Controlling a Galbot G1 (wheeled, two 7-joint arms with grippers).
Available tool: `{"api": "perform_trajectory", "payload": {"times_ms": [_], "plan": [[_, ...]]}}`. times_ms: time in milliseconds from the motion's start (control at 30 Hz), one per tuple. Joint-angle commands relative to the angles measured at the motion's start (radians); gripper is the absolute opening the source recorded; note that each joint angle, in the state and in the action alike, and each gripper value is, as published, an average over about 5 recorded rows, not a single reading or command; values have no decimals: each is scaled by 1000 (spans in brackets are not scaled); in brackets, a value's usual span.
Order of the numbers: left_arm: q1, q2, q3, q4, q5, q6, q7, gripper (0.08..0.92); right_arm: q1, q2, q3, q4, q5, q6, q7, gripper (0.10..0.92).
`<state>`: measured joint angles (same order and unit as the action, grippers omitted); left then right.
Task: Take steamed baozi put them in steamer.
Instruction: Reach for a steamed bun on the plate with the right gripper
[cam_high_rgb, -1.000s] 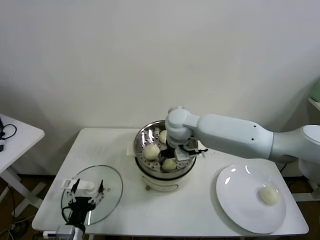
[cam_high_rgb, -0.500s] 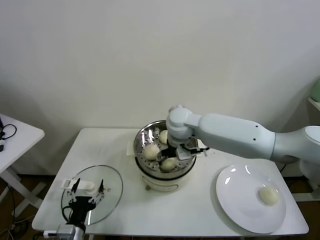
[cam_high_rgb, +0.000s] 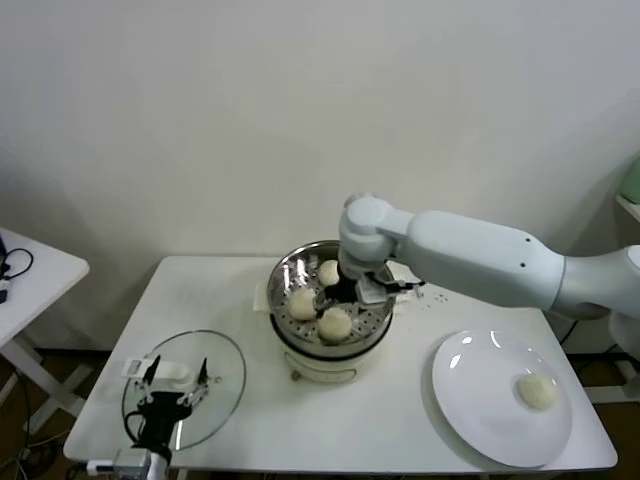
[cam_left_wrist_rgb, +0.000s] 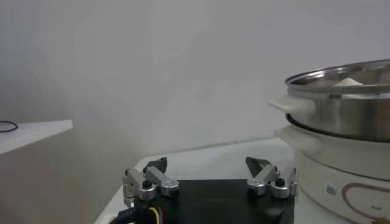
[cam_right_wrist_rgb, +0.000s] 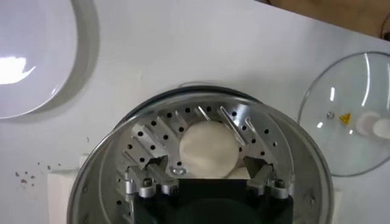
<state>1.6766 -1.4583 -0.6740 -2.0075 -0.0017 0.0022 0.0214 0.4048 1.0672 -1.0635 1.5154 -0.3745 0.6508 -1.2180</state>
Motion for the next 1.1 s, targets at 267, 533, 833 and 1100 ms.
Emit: {"api": "perform_trajectory", "payload": {"times_ms": [267, 533, 833, 1100], "plan": [[-11, 26, 12, 4, -16, 1, 2, 823, 230, -274, -99, -16, 581, -516, -12, 823], [-18, 32, 13, 8, -46, -3, 6, 823, 190, -574, -136, -1, 843, -744, 83, 823], [-29, 27, 29, 11, -41, -7, 11, 823, 23, -772, -91, -12, 650, -707, 116, 823], [-26, 15, 33, -2, -35, -6, 7, 823, -148, -816, -48, -16, 423, -677, 99, 823]]}}
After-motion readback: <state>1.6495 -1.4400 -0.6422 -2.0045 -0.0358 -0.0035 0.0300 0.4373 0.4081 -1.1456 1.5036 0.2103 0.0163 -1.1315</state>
